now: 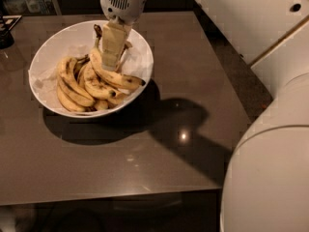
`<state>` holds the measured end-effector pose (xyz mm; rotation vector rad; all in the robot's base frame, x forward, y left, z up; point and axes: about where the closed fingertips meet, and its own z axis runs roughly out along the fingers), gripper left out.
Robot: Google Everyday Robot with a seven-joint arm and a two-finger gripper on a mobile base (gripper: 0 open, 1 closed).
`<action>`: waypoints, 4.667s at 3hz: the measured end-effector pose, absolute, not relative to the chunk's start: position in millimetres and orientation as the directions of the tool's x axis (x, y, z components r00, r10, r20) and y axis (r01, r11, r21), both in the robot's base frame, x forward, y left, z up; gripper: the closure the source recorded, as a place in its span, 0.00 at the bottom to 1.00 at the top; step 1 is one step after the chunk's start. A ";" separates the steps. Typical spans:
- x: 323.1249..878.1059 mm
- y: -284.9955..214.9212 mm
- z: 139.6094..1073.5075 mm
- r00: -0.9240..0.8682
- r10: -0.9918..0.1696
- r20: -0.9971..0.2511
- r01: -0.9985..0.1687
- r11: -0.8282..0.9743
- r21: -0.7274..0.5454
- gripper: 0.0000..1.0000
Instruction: Pick banana from white bowl
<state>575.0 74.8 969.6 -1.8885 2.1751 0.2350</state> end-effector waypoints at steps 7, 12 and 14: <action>600.6 98.5 897.2 -0.275 -0.926 -0.257 -0.954 0.231 0.190 0.34; 579.0 88.0 932.7 -0.181 -0.927 -0.329 -0.983 0.175 0.047 1.00; 525.6 65.2 963.2 0.023 -0.950 -0.313 -1.000 -0.015 -0.027 1.00</action>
Offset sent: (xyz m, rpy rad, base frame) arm -0.0256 -0.0171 -0.0336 -0.0487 0.2640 0.0579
